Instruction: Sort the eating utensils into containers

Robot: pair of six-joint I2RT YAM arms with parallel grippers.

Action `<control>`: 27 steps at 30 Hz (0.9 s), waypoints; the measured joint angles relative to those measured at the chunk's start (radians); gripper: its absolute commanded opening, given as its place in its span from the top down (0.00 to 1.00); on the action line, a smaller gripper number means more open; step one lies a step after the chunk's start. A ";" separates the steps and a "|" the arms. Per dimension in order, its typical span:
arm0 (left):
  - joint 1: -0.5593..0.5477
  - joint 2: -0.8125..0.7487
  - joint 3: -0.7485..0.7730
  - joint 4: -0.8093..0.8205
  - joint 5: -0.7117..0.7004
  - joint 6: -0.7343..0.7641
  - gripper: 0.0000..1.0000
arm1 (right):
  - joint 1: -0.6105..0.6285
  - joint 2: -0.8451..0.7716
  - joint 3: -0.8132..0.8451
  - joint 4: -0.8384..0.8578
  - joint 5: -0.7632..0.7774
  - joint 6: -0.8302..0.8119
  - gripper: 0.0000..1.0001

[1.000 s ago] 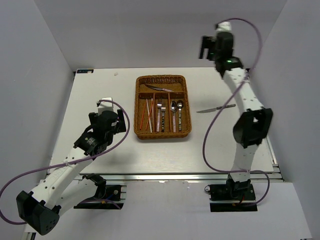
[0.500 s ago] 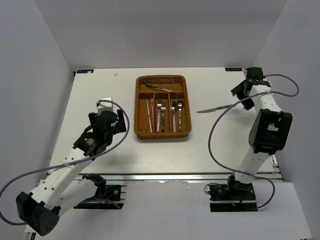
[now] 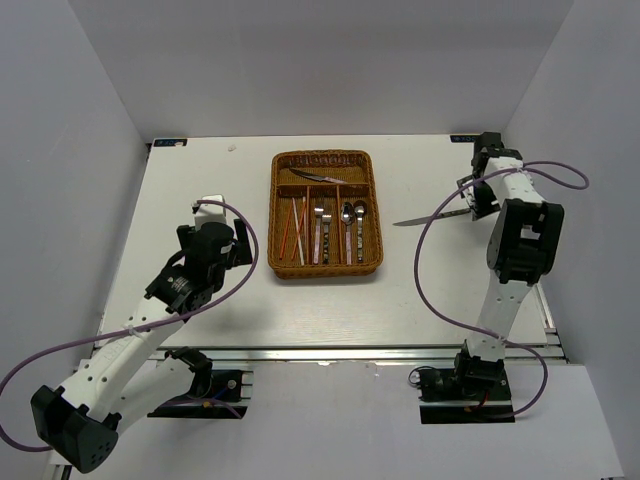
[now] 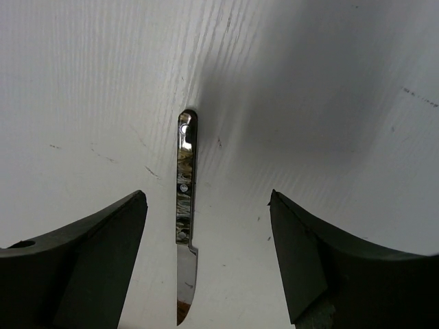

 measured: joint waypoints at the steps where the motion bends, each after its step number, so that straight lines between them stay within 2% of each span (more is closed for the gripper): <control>1: 0.000 0.000 0.000 0.000 0.002 0.000 0.02 | 0.006 0.013 0.007 -0.004 0.000 0.011 0.24; 4: 0.000 -0.005 0.000 0.000 0.007 0.000 0.02 | 0.031 0.063 0.050 -0.015 0.006 0.037 0.25; 7: 0.000 -0.013 0.000 0.000 0.011 0.000 0.02 | 0.053 0.130 0.124 -0.032 0.007 0.057 0.31; 10: 0.000 -0.018 0.000 0.003 0.013 0.000 0.02 | 0.067 0.198 0.191 -0.060 0.006 0.077 0.45; 15: 0.000 -0.020 0.000 0.004 0.018 0.000 0.02 | 0.064 0.242 0.201 -0.111 0.006 0.109 0.48; 18: 0.000 -0.021 0.000 0.006 0.020 0.000 0.02 | 0.062 0.242 0.199 -0.123 0.006 0.122 0.55; 20: 0.000 -0.021 0.000 0.006 0.023 0.000 0.02 | 0.060 0.242 0.198 -0.129 0.003 0.126 0.63; 21: 0.000 -0.023 0.000 0.006 0.024 0.000 0.02 | 0.059 0.242 0.198 -0.132 -0.001 0.127 0.72; 23: 0.000 -0.028 0.000 0.006 0.026 0.000 0.02 | 0.053 0.246 0.200 -0.143 -0.016 0.129 0.81; 25: 0.000 -0.035 0.000 0.006 0.026 0.000 0.02 | 0.044 0.255 0.213 -0.160 -0.039 0.132 0.95; 26: 0.000 -0.039 0.000 0.006 0.026 0.000 0.02 | 0.039 0.262 0.225 -0.173 -0.051 0.132 1.00; 27: 0.000 -0.042 0.000 0.006 0.026 0.000 0.02 | 0.035 0.268 0.236 -0.183 -0.060 0.131 1.00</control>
